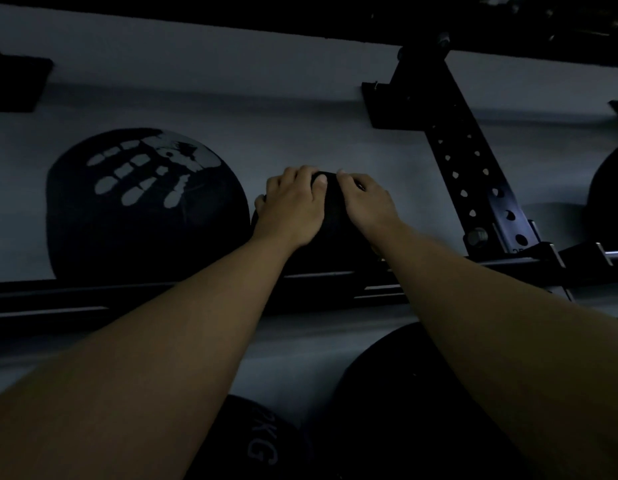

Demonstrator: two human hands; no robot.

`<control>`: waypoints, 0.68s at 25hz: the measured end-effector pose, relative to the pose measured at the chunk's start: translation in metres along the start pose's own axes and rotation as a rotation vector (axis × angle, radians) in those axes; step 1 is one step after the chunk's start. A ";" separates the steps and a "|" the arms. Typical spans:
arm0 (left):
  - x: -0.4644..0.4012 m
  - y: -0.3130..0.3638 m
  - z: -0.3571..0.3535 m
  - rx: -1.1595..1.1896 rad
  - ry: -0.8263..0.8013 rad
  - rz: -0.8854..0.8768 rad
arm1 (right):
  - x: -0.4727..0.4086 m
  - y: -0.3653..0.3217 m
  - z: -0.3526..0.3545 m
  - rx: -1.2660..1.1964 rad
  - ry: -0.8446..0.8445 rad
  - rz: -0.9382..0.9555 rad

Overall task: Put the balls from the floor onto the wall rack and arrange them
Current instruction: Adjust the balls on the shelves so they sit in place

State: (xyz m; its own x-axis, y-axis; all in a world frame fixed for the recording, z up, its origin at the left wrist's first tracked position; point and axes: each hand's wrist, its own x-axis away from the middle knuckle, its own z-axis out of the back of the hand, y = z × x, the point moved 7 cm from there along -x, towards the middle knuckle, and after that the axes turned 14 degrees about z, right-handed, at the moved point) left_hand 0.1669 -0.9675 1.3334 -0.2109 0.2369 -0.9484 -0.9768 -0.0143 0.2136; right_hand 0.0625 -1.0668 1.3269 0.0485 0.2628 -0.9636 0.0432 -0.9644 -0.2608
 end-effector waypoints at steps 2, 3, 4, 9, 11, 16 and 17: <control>0.000 0.000 -0.001 -0.007 0.013 0.014 | -0.002 0.003 0.000 -0.010 -0.014 0.010; 0.000 0.000 -0.002 -0.017 0.013 0.015 | -0.002 0.004 0.000 -0.009 -0.019 0.015; 0.000 0.000 -0.002 -0.030 0.008 0.011 | -0.002 0.003 0.000 -0.004 -0.029 0.020; -0.006 -0.001 -0.003 -0.084 -0.061 -0.003 | -0.002 -0.003 0.001 0.091 -0.080 0.044; -0.008 0.000 -0.002 -0.105 -0.106 -0.019 | -0.002 -0.010 0.001 0.162 -0.089 0.072; -0.016 0.000 0.008 -0.240 -0.239 -0.081 | 0.006 -0.034 -0.007 0.303 -0.126 0.101; -0.018 -0.001 0.013 -0.284 -0.253 -0.086 | 0.007 -0.042 -0.011 0.325 -0.141 0.117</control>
State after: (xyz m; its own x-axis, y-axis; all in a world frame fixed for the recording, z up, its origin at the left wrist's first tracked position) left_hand 0.1724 -0.9588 1.3530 -0.1467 0.4803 -0.8648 -0.9693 -0.2443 0.0287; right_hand 0.0717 -1.0242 1.3317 -0.1042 0.1654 -0.9807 -0.2748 -0.9525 -0.1314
